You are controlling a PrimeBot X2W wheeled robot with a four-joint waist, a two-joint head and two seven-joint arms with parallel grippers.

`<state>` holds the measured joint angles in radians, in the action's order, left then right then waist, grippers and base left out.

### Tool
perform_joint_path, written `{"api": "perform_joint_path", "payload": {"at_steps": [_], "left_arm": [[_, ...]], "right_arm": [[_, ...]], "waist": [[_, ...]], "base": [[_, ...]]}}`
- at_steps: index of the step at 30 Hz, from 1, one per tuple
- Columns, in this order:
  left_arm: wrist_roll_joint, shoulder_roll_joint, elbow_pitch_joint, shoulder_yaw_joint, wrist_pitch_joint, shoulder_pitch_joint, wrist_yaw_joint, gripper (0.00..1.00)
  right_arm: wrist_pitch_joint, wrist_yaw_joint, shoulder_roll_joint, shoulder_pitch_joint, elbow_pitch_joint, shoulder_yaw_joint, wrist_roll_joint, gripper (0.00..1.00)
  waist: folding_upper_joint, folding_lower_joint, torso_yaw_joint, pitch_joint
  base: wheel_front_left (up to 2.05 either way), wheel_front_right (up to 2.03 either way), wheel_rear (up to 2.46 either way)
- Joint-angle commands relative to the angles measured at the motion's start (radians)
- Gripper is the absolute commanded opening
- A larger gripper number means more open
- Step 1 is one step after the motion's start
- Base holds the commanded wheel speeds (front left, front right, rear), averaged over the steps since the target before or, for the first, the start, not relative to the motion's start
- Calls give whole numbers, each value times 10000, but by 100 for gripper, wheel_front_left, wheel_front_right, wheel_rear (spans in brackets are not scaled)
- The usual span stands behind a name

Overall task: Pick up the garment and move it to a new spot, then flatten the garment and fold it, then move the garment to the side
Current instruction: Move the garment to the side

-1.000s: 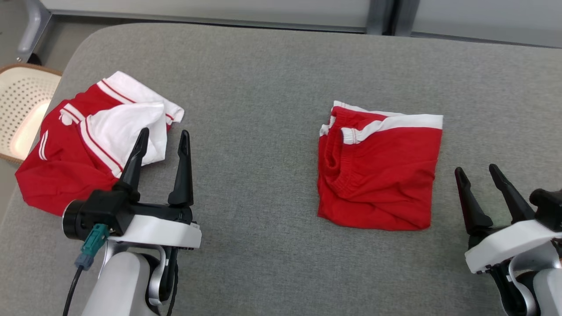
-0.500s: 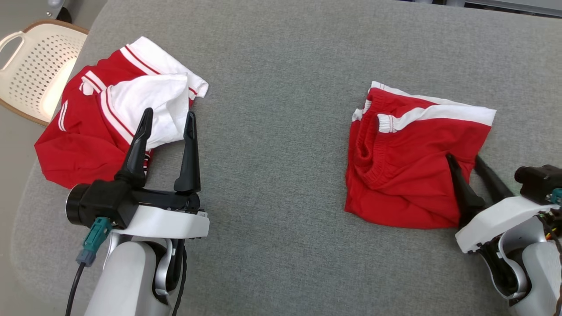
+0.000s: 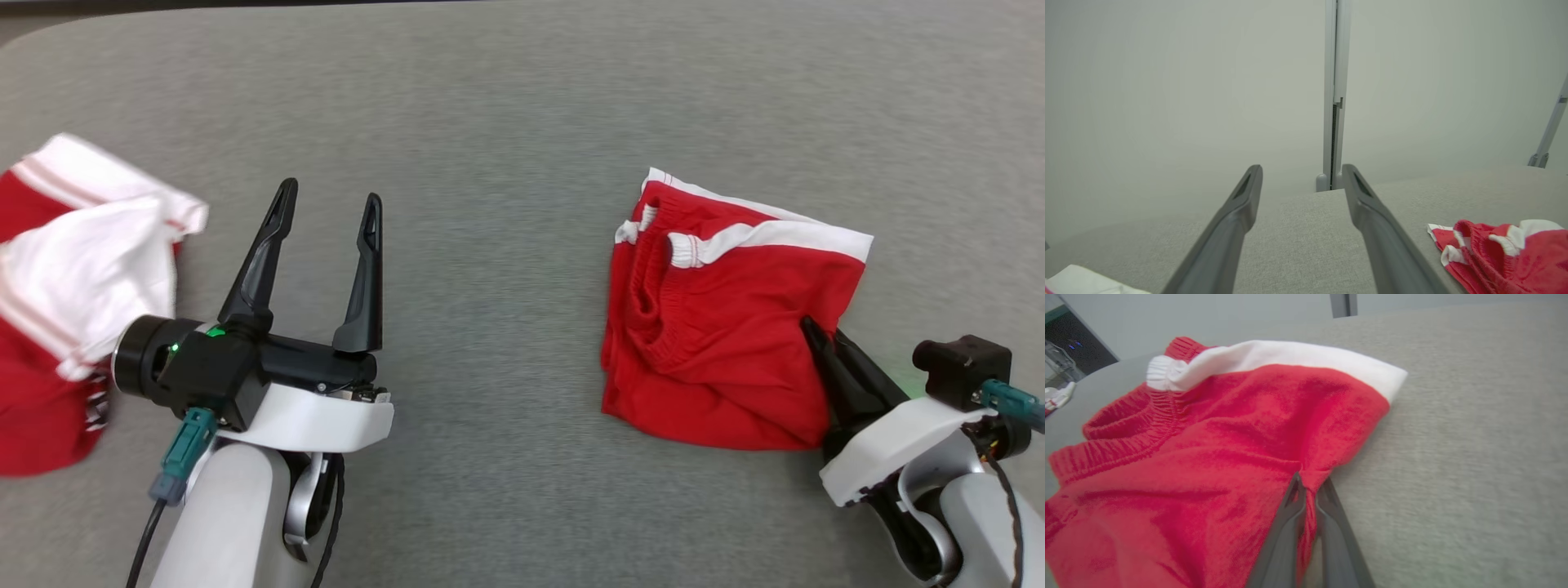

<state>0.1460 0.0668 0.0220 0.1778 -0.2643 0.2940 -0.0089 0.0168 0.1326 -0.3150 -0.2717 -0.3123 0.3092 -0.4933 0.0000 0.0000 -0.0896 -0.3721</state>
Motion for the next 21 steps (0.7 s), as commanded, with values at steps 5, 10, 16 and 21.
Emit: {"api": "perform_joint_path", "payload": {"at_steps": [5, 10, 16, 21], "left_arm": [[-248, 286, -316, 151, 144, 402, -150, 100], [-425, 422, -801, 303, 446, 827, -183, 100], [-570, 410, -1263, 556, 648, 1554, -272, 100], [-754, 459, -1545, 879, 780, 2241, -463, 100]], "right_arm": [[234, -29, -544, -218, -343, 70, -87, 0], [586, -29, -1395, -691, -745, -143, -153, 0], [994, -27, -2734, -1635, -1381, -764, 20, 0], [1255, -28, -3918, -2804, -2267, -1041, 389, 0]], "waist": [[0, 0, 1931, -380], [0, 0, 2613, -1026], [0, 0, 2761, -1994], [0, 0, 2480, -2862]], "base": [[0, 0, 0], [0, 0, 0], [0, 0, 0], [0, 0, 0]]}}
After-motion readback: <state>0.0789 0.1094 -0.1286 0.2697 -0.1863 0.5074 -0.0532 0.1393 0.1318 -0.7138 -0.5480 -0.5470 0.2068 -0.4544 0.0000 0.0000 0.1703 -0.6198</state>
